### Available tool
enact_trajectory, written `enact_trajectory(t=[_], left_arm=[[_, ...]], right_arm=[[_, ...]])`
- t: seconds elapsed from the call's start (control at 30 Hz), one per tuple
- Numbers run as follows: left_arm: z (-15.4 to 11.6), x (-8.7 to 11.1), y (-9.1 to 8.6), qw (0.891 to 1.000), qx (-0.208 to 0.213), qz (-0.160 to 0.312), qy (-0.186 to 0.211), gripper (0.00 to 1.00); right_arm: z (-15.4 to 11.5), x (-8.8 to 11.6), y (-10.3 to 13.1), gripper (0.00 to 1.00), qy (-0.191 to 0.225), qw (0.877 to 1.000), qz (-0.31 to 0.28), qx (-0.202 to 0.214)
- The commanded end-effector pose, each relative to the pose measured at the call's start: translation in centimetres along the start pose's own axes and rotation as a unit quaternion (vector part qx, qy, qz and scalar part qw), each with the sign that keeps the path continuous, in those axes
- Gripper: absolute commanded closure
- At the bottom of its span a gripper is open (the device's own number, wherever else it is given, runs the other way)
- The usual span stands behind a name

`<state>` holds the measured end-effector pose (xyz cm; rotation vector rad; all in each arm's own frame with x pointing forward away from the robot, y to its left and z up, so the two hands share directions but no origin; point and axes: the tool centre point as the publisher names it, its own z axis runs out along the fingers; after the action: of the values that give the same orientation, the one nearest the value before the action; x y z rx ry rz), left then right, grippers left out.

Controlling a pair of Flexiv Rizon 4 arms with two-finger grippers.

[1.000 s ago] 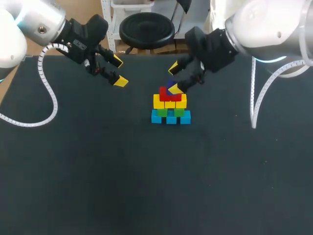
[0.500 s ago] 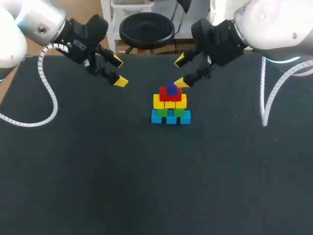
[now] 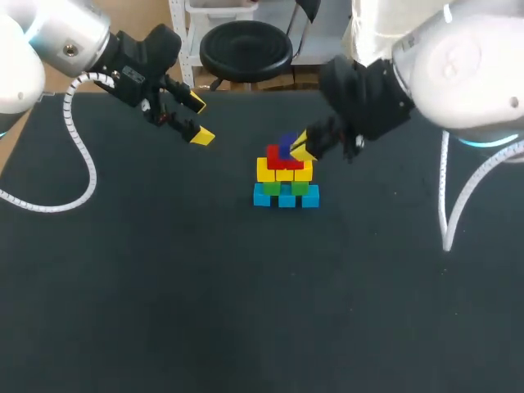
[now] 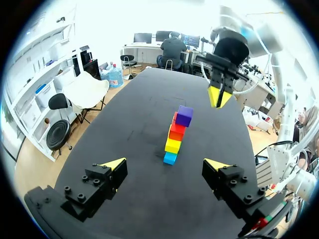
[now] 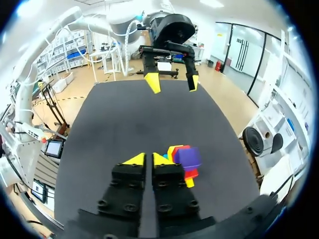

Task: Place the blue cubes, place green cubes on the blue cubes, place the yellow cubes on the green cubes, then place the red cubes on the yellow cubes, and place purple cube on the red cubes.

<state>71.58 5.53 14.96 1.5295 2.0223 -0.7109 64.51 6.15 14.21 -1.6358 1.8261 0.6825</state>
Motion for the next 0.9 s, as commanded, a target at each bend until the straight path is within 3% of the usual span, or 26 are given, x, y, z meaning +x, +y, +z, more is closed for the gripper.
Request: enact_trajectory(t=[0.03,0.9], left_arm=[[0.0,0.1,0.0,1.0,0.0,0.002,-0.003,0.0],[0.0,0.1,0.0,1.0,0.0,0.002,-0.003,0.0]], right_arm=[[0.6,0.5,0.1,1.0,-0.004,1.0,0.002,-0.002],[2.0,1.1,-1.9,1.0,0.006,1.0,0.008,-0.025]])
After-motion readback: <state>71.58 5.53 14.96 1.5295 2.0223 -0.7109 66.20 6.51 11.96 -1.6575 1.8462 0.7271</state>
